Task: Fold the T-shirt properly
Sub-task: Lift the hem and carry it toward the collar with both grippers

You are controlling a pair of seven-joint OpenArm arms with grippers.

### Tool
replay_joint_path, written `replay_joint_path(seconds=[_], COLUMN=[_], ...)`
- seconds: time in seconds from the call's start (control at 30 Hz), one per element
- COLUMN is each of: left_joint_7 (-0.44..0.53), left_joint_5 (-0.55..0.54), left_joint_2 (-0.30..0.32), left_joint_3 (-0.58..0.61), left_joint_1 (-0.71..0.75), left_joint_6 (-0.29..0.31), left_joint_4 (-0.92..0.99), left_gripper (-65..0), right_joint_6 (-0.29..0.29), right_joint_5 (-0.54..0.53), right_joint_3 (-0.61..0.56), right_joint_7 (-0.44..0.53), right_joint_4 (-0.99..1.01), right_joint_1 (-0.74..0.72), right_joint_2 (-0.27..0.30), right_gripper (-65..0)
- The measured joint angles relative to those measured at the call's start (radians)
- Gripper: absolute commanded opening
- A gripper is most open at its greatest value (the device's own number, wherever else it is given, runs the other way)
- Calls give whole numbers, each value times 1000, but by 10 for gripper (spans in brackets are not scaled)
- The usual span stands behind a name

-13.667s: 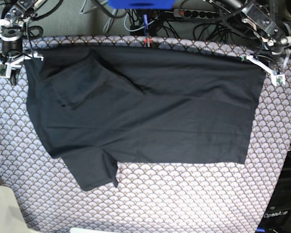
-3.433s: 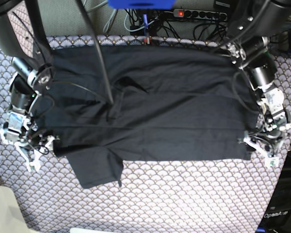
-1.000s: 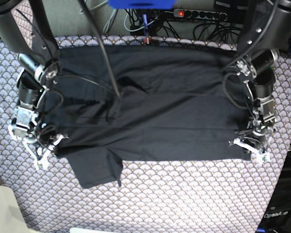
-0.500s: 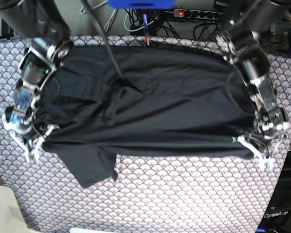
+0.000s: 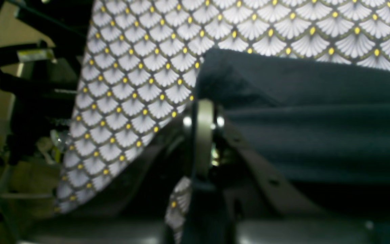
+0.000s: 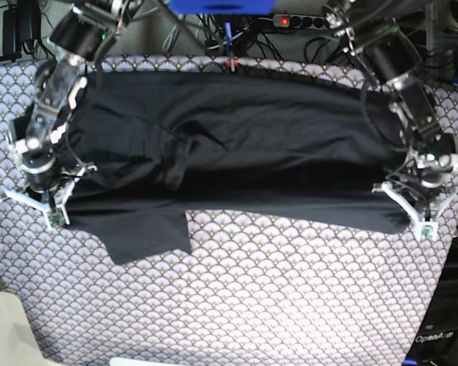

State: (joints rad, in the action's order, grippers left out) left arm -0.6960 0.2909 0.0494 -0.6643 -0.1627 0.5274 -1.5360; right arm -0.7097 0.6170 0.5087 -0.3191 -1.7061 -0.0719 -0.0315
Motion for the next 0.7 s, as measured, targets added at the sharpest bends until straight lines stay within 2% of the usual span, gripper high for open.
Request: replay_joint_path(seconds=[0.17, 0.27, 0.4, 0.5, 0.6, 0.7], left_joint_7=[-5, 5, -4, -8, 3, -4], left_joint_5=[3, 1, 6, 10, 2, 4], left_joint_2=[-10, -11, -14, -16, -14, -14], left_joint_3=[-81, -135, -215, -243, -251, -255], left_joint_1=[35, 32, 61, 65, 73, 97], left_joint_6=[9, 102, 184, 183, 183, 184], left_joint_4=[-45, -45, -48, -39, -39, -38], left_gripper=[-650, -650, -650, -650, -650, -650], right_joint_6=[-1, -1, -2, -3, -2, -1], right_joint_5=[-121, -136, -174, -235, -303, -309], right_joint_3=[-5, -3, 2, 25, 64, 119], right_joint_7=[-6, -3, -2, 12, 100, 164], right_joint_4=[-170, -225, -230, -231, -233, -230], right_joint_1=[149, 220, 317, 373, 440, 502], right_joint_2=[-5, -5, -5, -8, -14, -71], right_gripper=[-650, -650, -650, -650, -650, -650])
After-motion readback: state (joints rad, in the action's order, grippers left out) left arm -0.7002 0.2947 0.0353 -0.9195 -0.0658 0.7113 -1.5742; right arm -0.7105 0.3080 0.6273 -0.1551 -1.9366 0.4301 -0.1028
